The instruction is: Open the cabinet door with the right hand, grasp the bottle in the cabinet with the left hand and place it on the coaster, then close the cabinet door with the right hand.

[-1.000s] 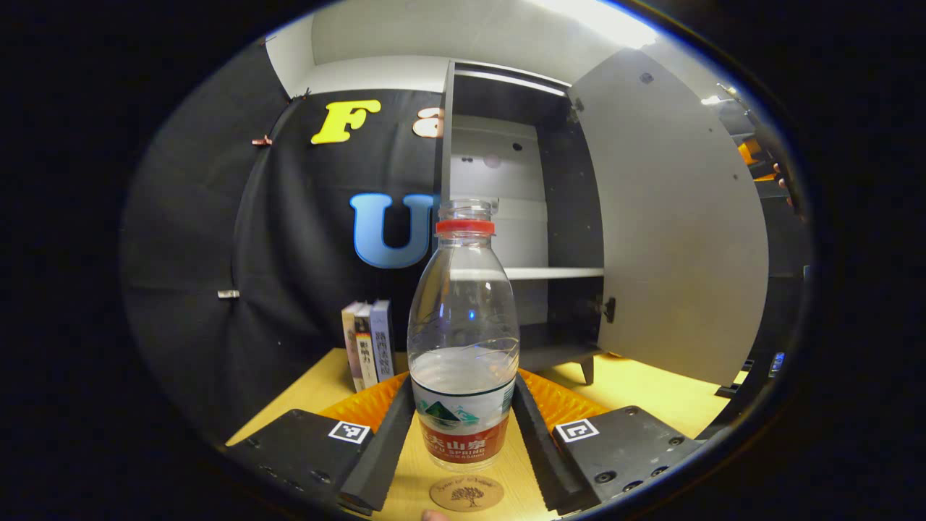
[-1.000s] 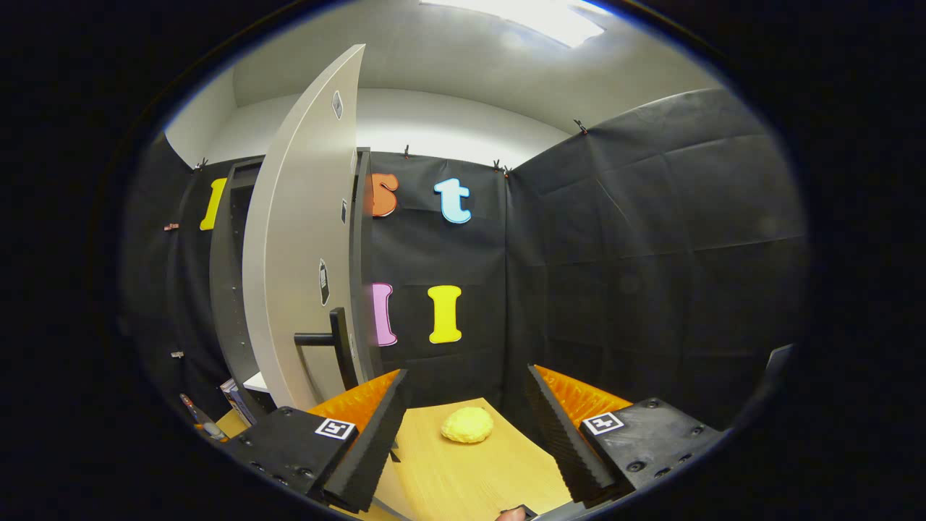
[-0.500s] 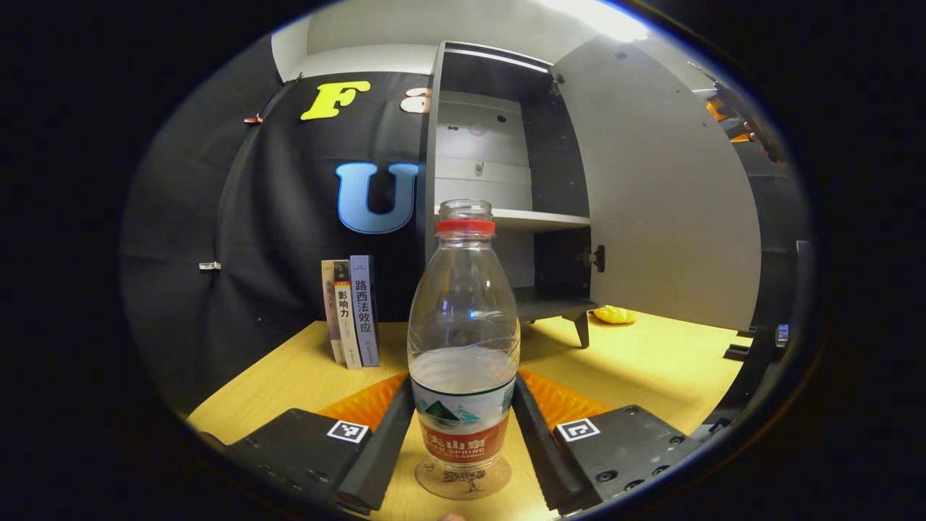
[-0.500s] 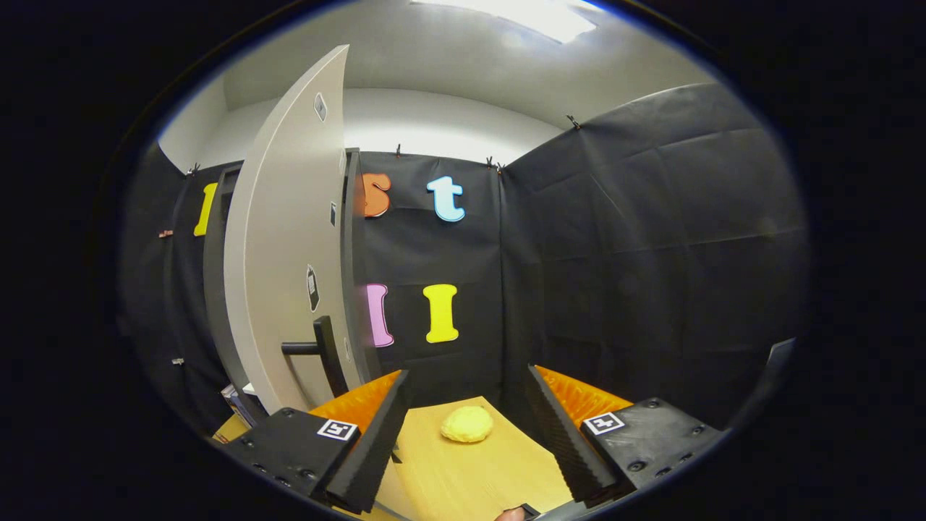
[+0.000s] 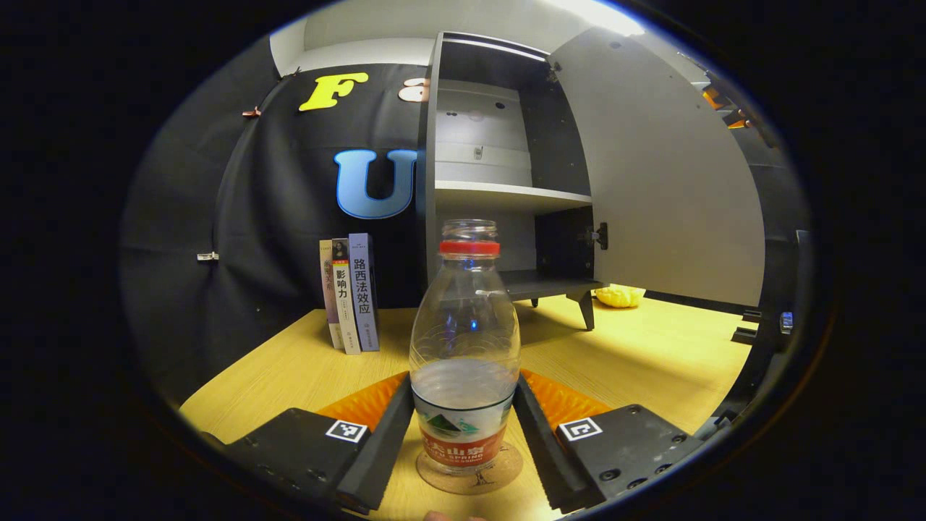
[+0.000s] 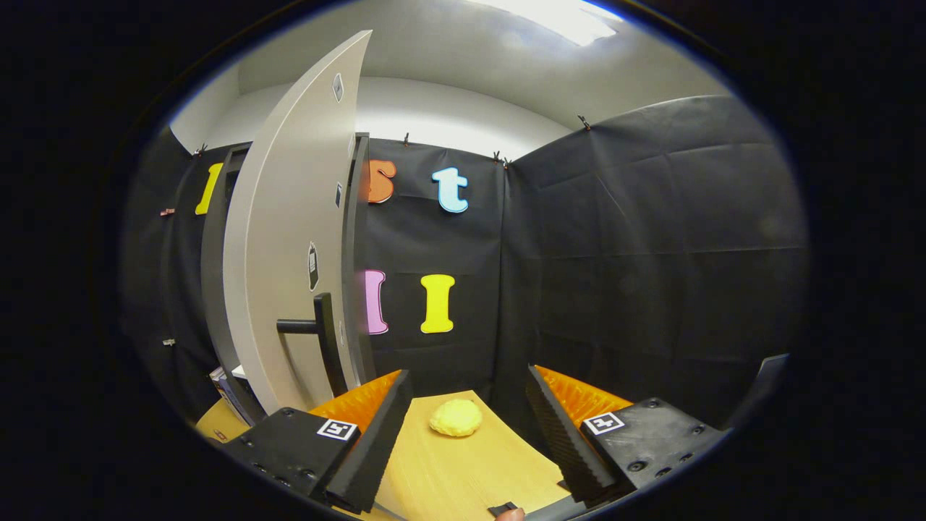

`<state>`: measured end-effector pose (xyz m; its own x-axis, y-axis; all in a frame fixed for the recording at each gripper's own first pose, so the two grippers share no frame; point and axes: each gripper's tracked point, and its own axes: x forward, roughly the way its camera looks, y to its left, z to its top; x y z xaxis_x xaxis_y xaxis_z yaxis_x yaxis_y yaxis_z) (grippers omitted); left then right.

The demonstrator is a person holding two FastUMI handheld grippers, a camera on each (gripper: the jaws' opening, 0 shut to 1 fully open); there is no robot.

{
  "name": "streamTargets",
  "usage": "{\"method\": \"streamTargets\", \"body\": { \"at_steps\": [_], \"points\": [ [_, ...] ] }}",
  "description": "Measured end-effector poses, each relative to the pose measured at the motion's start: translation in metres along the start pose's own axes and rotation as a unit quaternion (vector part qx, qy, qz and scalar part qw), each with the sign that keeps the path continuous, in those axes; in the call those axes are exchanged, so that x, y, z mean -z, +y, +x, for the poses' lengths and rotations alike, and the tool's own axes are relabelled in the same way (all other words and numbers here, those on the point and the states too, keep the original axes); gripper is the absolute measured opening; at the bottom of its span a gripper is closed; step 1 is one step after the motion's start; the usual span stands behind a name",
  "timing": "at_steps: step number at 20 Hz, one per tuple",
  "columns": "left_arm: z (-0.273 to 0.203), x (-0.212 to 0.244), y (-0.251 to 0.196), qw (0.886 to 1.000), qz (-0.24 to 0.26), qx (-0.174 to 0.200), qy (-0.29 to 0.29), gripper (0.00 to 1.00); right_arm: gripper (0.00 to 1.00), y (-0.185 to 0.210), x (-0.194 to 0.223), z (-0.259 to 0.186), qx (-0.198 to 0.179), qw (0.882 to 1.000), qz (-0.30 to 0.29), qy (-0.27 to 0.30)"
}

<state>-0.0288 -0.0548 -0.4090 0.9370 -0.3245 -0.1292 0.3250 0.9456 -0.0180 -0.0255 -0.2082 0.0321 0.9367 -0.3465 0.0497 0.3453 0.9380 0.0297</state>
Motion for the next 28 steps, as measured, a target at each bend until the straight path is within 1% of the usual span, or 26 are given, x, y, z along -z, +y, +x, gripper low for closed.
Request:
{"method": "streamTargets", "body": {
  "at_steps": [2,3,6,8,11,15,20,22,24,28],
  "points": [
    [-0.001,0.001,0.0,1.0,-0.002,-0.002,0.006,0.87,0.97,0.001,0.001,0.001,-0.002,1.0,0.0,0.0],
    [-0.002,-0.001,0.001,1.0,-0.004,-0.003,0.007,0.94,0.97,0.002,0.001,0.001,-0.003,1.0,0.0,0.0],
    [-0.006,-0.007,0.001,1.0,-0.008,-0.004,0.014,0.95,0.97,0.001,0.004,0.003,-0.004,1.0,0.002,0.001],
    [-0.011,-0.015,0.006,1.0,-0.005,-0.014,0.015,0.95,0.97,0.0,0.004,0.004,-0.006,1.0,0.003,-0.001],
    [-0.024,-0.037,0.01,1.0,-0.011,-0.021,0.016,0.95,0.98,0.0,0.006,0.006,-0.011,1.0,0.006,0.0],
    [-0.039,-0.09,0.013,0.999,-0.031,-0.034,0.003,0.95,0.98,-0.001,0.005,0.009,-0.018,1.0,0.006,-0.001],
    [-0.045,-0.182,0.016,0.998,-0.032,-0.054,-0.013,0.95,0.98,0.006,0.002,0.014,-0.033,0.999,0.008,-0.009],
    [-0.043,-0.22,0.016,0.997,-0.038,-0.059,-0.023,0.95,0.97,0.008,0.005,0.015,-0.04,0.999,0.011,-0.003],
    [-0.041,-0.251,0.021,0.996,-0.044,-0.071,-0.026,0.95,0.98,0.006,0.003,0.015,-0.04,0.999,0.018,-0.002],
    [-0.04,-0.301,0.035,0.992,-0.053,-0.11,-0.02,0.94,0.97,0.003,0.002,0.014,-0.039,0.999,0.032,0.003]
  ]
}}
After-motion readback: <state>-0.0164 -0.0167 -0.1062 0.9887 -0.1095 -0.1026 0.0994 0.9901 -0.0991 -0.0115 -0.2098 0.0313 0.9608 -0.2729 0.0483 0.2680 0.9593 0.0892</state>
